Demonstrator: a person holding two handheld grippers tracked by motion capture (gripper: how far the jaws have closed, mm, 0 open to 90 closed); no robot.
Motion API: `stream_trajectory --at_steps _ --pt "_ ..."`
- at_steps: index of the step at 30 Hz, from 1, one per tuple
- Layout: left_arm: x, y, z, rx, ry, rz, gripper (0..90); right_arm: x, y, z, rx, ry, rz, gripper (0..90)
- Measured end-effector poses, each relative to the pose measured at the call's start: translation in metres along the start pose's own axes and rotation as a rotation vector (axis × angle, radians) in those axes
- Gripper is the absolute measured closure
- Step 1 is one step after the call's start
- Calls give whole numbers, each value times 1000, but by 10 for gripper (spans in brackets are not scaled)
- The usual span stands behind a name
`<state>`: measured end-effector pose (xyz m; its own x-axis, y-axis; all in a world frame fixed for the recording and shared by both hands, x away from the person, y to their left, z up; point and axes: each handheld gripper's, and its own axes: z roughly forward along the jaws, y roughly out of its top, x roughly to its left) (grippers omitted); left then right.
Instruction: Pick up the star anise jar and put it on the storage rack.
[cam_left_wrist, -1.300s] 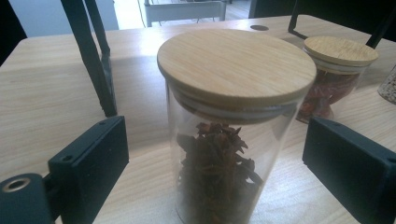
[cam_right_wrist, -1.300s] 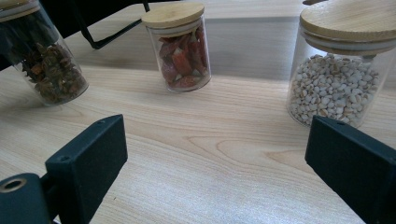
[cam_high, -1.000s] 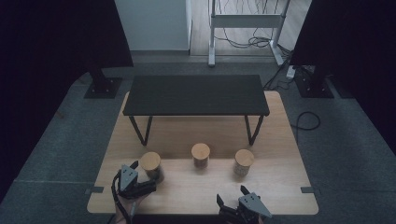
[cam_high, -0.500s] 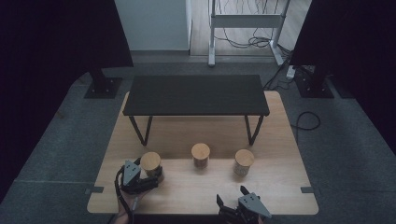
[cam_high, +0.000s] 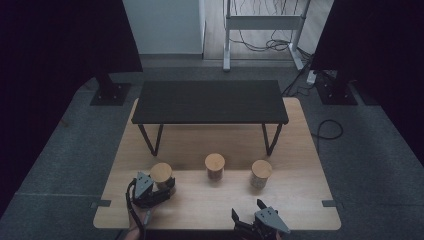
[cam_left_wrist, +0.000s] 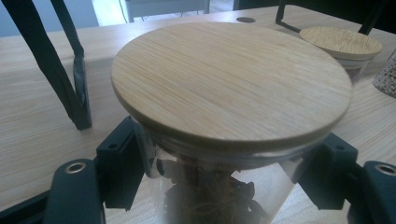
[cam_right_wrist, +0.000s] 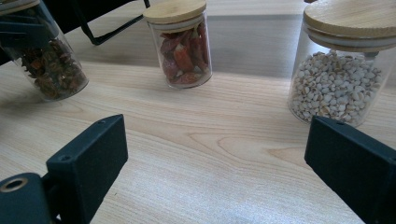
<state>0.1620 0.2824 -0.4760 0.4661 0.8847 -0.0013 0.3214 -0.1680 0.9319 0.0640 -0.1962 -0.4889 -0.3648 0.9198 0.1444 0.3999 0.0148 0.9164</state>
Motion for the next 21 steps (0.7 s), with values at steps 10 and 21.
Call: stream_trajectory --at_steps 10,21 --pt "-3 -3 0 -13 11 2 266 0 0 0 -1 1 -2 55" --pt "-5 -6 -4 -44 6 12 267 1 0 -1 -2 1 -4 55"
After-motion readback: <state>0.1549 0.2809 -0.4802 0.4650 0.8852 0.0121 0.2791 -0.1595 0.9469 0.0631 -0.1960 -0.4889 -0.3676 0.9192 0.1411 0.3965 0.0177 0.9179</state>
